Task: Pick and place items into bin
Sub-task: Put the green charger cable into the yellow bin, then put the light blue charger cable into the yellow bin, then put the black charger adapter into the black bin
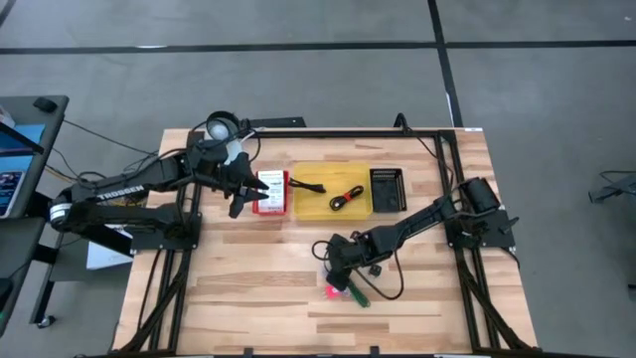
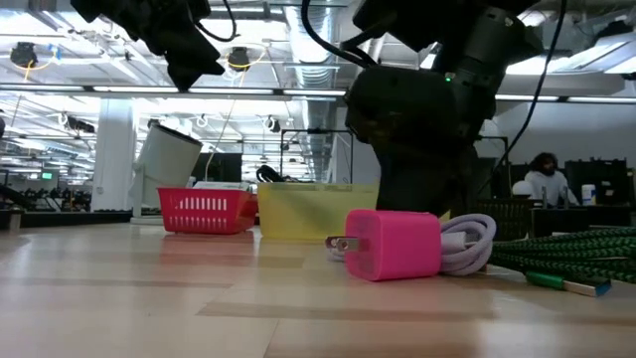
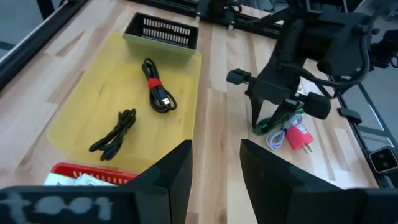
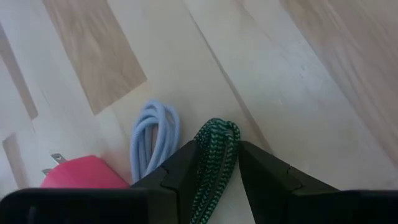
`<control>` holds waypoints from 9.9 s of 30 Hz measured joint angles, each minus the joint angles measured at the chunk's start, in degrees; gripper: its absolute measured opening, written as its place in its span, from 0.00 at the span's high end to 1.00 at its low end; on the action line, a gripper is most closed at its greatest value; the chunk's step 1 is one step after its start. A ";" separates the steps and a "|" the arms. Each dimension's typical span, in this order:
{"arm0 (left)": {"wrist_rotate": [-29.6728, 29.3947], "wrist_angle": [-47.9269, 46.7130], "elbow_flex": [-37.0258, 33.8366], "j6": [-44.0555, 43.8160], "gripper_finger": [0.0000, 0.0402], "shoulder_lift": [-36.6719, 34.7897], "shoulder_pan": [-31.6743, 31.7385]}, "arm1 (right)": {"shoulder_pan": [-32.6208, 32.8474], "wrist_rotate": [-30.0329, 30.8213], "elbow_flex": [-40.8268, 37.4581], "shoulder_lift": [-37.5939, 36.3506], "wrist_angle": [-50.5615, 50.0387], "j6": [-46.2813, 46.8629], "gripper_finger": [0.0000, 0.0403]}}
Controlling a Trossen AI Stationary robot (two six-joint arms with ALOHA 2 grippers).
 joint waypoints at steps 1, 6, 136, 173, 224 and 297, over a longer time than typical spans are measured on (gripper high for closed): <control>0.00 0.06 0.00 0.01 0.69 0.00 -0.24 | 0.00 0.13 0.05 0.03 0.04 0.24 0.72; 0.00 0.08 0.00 0.20 0.69 0.00 -0.80 | -0.17 -0.01 -0.02 -0.30 -0.43 1.70 0.73; -0.70 32.56 0.95 36.23 0.69 40.37 -27.10 | 5.55 3.20 18.30 -31.77 -48.28 -27.25 0.74; -6.41 -1.59 36.74 42.54 0.69 67.19 -31.79 | 9.54 7.57 18.32 -37.19 -50.24 -24.26 0.74; 6.55 3.36 37.81 38.69 0.57 73.00 -28.91 | 11.02 7.71 18.32 -37.18 -50.70 -22.26 0.74; -35.23 -12.71 37.64 37.31 0.69 50.19 -11.71 | 11.30 10.00 17.66 -37.10 -60.05 -4.64 0.74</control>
